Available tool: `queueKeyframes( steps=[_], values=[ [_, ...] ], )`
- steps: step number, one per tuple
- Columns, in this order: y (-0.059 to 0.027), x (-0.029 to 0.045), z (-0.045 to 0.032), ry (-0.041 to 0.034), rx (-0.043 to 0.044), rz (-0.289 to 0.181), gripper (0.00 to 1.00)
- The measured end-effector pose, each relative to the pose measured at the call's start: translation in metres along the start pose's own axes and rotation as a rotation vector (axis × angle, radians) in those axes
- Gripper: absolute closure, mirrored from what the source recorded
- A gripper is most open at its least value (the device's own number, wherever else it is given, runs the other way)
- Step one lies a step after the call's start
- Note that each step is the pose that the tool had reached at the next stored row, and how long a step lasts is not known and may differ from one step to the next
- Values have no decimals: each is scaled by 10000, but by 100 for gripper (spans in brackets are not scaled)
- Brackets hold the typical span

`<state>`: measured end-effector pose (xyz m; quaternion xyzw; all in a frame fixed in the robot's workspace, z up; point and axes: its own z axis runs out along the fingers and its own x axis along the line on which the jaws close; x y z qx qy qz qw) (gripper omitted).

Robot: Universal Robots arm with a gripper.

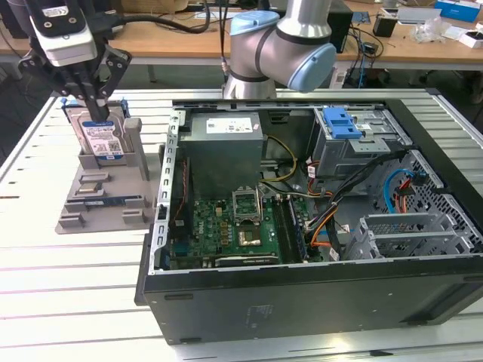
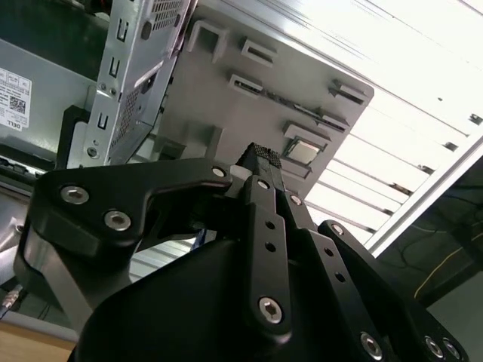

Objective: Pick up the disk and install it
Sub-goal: 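Reach for the disk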

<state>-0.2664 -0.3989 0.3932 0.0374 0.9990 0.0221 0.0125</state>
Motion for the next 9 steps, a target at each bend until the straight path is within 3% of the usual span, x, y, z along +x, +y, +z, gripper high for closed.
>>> queueKeyframes(
  steps=[9],
  values=[
    [-12, 164, -5, 0, 0, 1, 89]
  ],
)
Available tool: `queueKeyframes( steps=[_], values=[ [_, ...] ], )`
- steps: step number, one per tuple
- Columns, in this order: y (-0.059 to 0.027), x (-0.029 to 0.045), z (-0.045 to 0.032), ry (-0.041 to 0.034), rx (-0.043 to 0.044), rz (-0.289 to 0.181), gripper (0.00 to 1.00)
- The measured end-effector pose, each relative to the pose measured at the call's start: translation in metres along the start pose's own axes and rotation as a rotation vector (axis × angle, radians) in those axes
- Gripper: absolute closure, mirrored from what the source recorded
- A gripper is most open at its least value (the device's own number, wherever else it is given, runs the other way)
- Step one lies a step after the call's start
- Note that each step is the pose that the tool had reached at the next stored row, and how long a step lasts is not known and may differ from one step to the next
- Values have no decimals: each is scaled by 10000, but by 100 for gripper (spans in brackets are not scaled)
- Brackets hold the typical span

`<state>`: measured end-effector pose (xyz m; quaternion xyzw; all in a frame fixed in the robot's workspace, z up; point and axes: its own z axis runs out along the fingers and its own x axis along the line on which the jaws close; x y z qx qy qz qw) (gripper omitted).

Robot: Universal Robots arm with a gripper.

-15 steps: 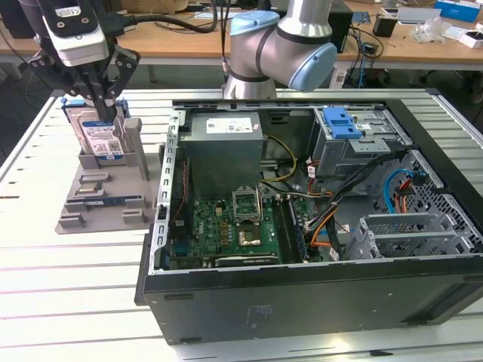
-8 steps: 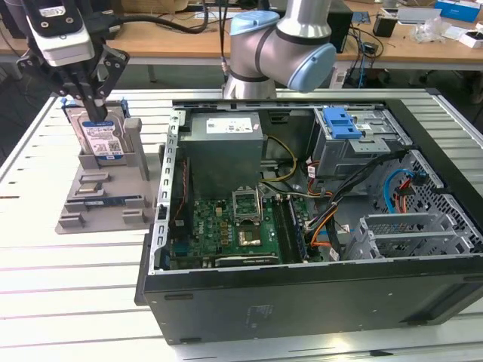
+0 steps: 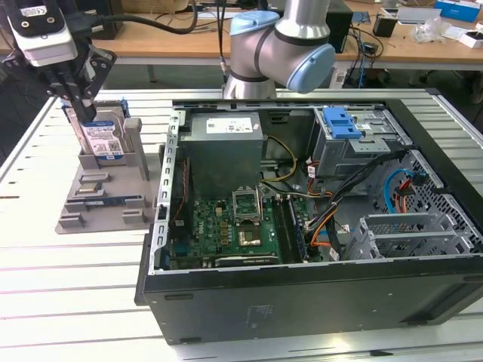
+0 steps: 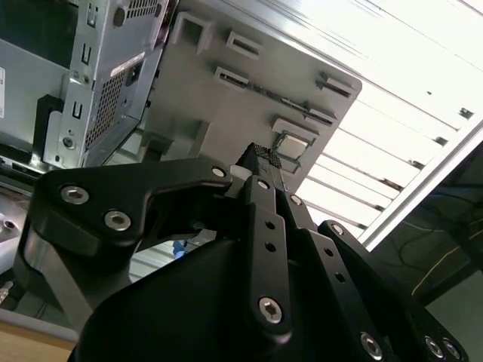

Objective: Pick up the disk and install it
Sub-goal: 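Reach for the disk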

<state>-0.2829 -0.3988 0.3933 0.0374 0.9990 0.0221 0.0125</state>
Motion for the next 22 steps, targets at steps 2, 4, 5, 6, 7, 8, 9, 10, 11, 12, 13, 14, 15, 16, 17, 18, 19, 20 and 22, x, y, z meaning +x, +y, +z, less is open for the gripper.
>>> queueKeyframes(
  steps=[2, 4, 5, 6, 7, 8, 9, 10, 11, 12, 13, 14, 15, 16, 17, 18, 19, 20, 22],
  values=[
    [-2, 25, 0, -1, -1, -1, 89],
    [-4, 53, -1, 0, 0, 0, 89],
    [-6, 75, -2, 0, -1, -1, 89],
    [-7, 87, -2, 0, 0, -1, 89],
    [-7, 98, -3, 0, -1, -1, 89],
    [-9, 111, -3, 0, -1, -1, 89],
    [-9, 121, -3, 0, 0, -1, 89],
    [-10, 134, -4, 0, 0, -1, 89],
    [-11, 145, -4, 0, -1, 0, 89],
    [-12, 161, -4, 0, 0, -1, 89],
    [-13, 170, -4, 0, -1, 0, 89],
    [-14, 184, -5, 0, 0, 0, 89],
    [-15, 195, -5, -1, -1, 0, 89],
    [-16, 209, -5, 0, -1, 0, 89],
    [-17, 221, -6, 0, -1, 0, 89],
    [-18, 237, -6, 0, 0, 0, 89],
    [-19, 257, -6, 0, 0, -1, 89],
    [-20, 270, -7, 0, 0, -1, 89],
    [-22, 298, -8, 0, 0, -1, 89]
  ],
)
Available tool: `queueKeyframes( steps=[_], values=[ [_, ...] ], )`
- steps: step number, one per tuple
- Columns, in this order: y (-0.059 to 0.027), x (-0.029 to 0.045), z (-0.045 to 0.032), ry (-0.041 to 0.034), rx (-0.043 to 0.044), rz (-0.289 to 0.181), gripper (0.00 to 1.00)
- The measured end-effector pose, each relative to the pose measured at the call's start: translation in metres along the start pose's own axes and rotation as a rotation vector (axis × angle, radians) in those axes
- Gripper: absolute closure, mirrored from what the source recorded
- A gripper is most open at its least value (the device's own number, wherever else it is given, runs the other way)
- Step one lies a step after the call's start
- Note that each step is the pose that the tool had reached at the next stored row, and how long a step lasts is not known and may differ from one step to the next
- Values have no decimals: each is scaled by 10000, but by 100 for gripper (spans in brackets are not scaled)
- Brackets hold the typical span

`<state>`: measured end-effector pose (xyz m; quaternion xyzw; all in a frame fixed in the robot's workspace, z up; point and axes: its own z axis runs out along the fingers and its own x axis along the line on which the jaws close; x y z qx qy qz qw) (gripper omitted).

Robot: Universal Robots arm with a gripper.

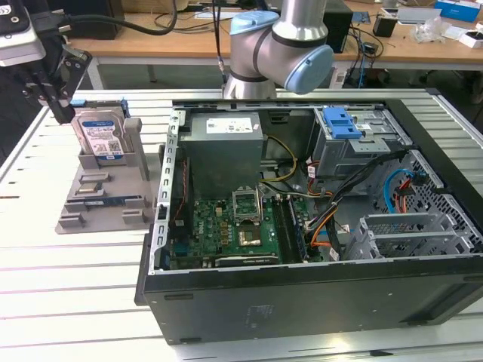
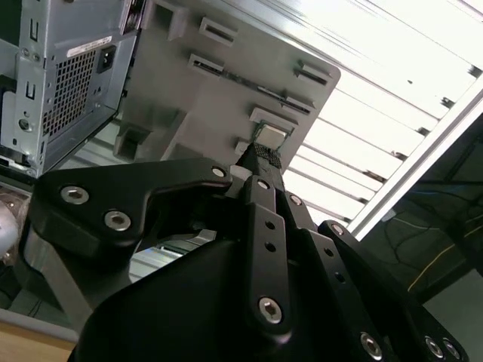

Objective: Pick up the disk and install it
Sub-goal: 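Reach for the disk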

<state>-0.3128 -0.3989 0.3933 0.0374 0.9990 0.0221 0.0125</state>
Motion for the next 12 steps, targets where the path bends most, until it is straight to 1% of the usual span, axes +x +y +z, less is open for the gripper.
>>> queueKeyframes(
  steps=[6, 9, 11, 12],
  values=[
    [-7, 88, -2, -1, -1, 0, 89],
    [-11, 143, -4, 0, -1, 1, 89],
    [-15, 208, -5, 0, 0, 1, 89],
    [-17, 223, -6, 0, 0, 0, 89]
  ],
)
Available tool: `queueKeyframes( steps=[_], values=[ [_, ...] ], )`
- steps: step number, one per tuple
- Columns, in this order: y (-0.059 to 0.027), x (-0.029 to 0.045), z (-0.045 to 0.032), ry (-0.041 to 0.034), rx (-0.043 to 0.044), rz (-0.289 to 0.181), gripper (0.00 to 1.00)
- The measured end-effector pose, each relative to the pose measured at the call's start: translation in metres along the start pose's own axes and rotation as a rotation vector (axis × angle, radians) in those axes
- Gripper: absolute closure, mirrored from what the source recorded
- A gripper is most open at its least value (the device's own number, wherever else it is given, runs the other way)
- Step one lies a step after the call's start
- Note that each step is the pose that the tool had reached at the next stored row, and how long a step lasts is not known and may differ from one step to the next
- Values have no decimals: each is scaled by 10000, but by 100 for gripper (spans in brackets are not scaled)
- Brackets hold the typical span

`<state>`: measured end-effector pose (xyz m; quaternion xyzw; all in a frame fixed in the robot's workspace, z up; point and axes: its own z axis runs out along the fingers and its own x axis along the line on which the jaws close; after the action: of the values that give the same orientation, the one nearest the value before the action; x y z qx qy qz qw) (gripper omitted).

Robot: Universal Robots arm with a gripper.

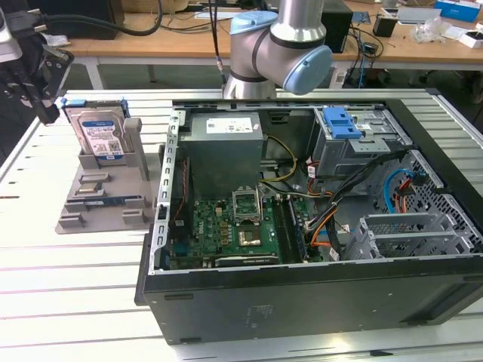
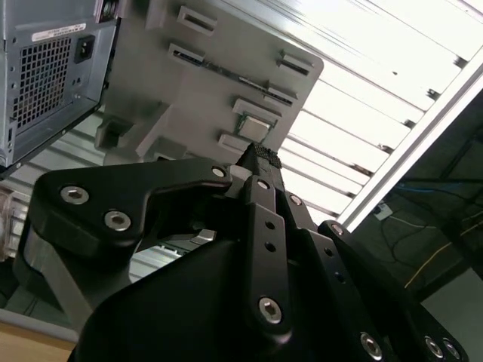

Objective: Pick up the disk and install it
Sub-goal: 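Reach for the disk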

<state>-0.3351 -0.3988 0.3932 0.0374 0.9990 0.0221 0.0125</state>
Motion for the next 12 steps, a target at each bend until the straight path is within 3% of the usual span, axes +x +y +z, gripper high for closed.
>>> queueKeyframes(
  steps=[12],
  values=[
    [-15, 202, -6, 1, 0, 0, 89]
  ],
)
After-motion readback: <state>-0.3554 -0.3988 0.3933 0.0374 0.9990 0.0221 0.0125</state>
